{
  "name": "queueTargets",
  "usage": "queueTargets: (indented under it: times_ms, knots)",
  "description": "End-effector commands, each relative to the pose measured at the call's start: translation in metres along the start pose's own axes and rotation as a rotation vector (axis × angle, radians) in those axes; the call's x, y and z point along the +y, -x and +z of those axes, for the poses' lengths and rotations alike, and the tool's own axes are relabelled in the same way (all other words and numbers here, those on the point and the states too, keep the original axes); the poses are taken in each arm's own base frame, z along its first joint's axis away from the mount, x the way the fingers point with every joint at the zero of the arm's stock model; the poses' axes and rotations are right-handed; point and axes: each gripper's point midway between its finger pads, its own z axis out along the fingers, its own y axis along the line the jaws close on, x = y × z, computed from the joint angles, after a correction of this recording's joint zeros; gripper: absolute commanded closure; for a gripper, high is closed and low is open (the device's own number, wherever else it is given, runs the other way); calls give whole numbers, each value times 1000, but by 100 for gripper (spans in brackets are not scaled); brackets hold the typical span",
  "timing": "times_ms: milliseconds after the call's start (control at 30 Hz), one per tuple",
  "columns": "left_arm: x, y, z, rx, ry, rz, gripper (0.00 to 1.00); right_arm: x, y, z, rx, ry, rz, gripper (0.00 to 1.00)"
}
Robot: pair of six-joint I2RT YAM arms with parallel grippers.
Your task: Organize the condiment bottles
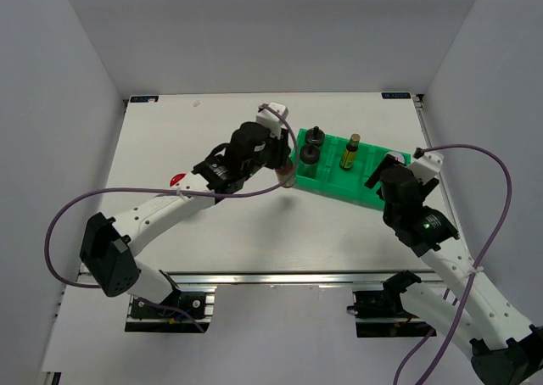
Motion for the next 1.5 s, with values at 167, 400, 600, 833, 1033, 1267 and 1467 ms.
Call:
queueTargets:
  times_ms: [167,400,600,833,1033,1267,1467]
  knots:
    - [-90,92,-16,-253,-271,69,100,-33,12,-10,-53,-138,122,11]
    - [-135,87,35,-226,-335,116,100,-45,18,-18,-112,-140,183,11]
    - [-151,100,62,-282,-356,123,100,-54,16,-19,-134,-158,192,11]
    - [-164,102,100,-301,-343,131,100,-55,9,-15,-135,-165,190,11]
    - [-178,106,116,-308,-379,121,100,-57,6,-11,-144,-185,185,11]
    - [-180,92,136,-284,-369,135,100,-57,7,-10,-153,-181,182,11]
    - [-182,67,154,-257,-354,151,100,-55,6,-9,-149,-173,172,11]
